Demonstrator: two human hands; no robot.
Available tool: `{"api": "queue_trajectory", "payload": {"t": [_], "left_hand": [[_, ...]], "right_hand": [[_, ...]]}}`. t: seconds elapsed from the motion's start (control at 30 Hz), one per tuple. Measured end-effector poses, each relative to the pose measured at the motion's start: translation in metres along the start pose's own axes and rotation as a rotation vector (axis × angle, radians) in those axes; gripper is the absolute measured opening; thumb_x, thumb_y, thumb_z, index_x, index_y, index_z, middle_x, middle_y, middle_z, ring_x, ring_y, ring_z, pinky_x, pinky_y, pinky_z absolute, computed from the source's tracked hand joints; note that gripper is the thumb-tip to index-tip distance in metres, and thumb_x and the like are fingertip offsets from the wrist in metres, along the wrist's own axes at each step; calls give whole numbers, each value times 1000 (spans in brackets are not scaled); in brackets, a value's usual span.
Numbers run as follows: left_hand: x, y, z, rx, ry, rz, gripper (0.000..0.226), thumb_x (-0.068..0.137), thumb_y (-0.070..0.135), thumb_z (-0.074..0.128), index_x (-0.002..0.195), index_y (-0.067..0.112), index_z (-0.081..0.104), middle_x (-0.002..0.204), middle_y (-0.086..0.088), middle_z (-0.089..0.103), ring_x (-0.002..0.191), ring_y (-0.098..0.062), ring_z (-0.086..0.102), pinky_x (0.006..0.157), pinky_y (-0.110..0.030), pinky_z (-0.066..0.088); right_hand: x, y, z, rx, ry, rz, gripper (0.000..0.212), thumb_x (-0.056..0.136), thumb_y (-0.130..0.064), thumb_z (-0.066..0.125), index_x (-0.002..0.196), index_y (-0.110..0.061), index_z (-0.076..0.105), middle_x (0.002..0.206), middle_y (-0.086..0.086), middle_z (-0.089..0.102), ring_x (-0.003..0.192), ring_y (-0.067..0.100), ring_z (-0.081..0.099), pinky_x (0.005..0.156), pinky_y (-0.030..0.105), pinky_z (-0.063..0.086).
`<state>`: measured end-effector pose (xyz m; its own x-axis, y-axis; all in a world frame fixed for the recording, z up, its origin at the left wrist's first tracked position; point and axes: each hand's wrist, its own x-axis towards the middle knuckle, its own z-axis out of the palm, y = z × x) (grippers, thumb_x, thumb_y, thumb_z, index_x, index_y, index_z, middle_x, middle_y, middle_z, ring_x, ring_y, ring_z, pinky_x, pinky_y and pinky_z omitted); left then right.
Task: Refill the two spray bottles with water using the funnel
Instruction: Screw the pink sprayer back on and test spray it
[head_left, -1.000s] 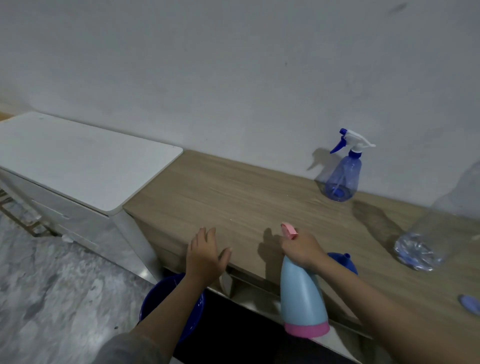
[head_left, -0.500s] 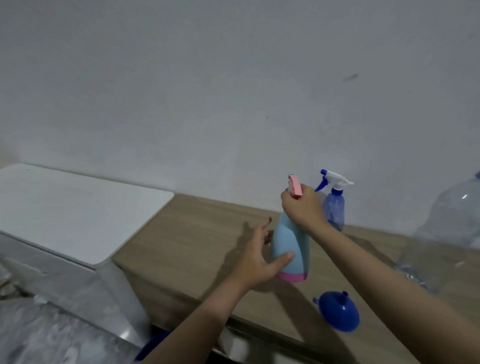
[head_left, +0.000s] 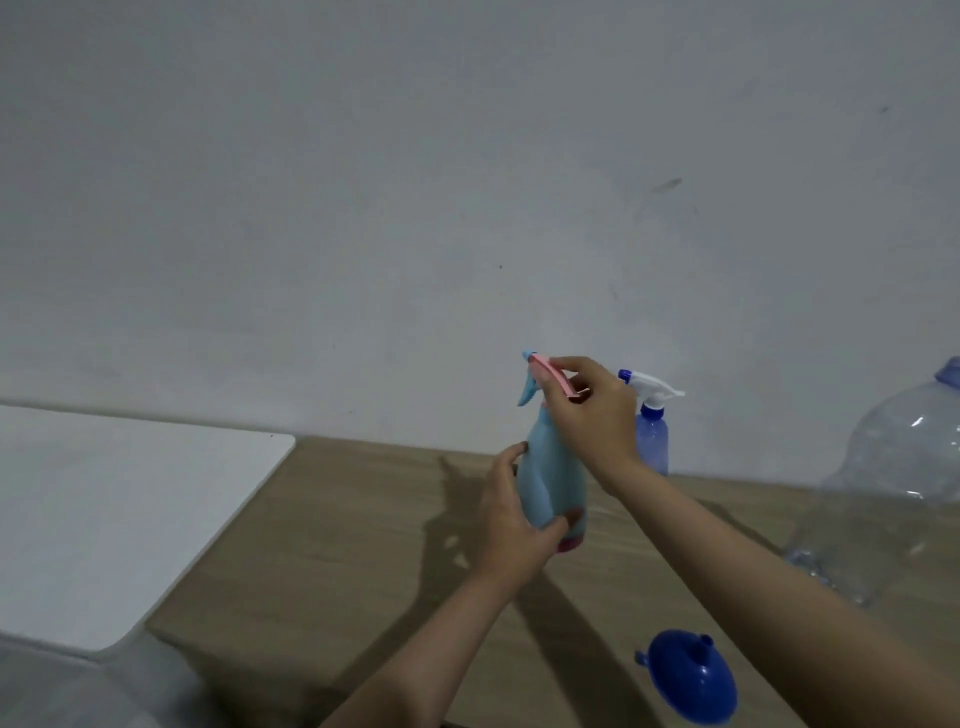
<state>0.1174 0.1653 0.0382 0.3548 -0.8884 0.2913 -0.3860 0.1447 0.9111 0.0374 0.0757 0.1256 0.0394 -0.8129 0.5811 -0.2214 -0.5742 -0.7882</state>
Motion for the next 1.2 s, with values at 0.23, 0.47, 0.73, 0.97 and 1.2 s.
{"api": "queue_trajectory", "payload": {"t": [0.23, 0.47, 0.73, 0.97, 1.2], "left_hand": [[65, -34, 10, 124, 85, -59, 61, 74, 25, 80, 120, 22, 38, 121, 0, 51, 105, -15, 53, 62, -8, 42], [116, -75, 27, 221, 65, -167, 52, 72, 17, 80, 111, 13, 46, 118, -7, 54, 104, -22, 55, 79, -37, 54], [136, -97, 48, 238, 48, -231, 49, 74, 22, 79, 110, 12, 47, 119, -8, 56, 108, -27, 57, 84, -42, 54], [138, -98, 55, 287, 38, -228, 52, 74, 27, 79, 112, 12, 46, 119, -11, 54, 105, -30, 56, 78, -39, 49], [124, -88, 46, 312, -20, -230, 61, 76, 30, 78, 122, 11, 44, 125, -11, 52, 112, -28, 55, 86, -45, 54]], "right_hand": [[40, 20, 22, 2, -262, 151, 19, 76, -42, 78, 89, -31, 68, 64, -7, 72, 63, 9, 70, 57, 24, 54], [71, 72, 41, -272, -450, 177, 27, 81, -11, 71, 81, -35, 57, 68, -2, 74, 64, 11, 67, 60, 30, 53], [82, 106, 52, -399, -567, 186, 25, 82, -2, 64, 93, -22, 56, 88, 7, 75, 71, 12, 65, 59, 19, 45], [76, 118, 61, -450, -483, 178, 23, 87, -6, 63, 107, -14, 54, 94, 13, 68, 79, 25, 59, 65, 33, 46], [46, 108, 45, -538, -447, 35, 39, 91, -17, 59, 130, -14, 51, 126, 10, 55, 113, 24, 50, 91, 27, 40]]}}
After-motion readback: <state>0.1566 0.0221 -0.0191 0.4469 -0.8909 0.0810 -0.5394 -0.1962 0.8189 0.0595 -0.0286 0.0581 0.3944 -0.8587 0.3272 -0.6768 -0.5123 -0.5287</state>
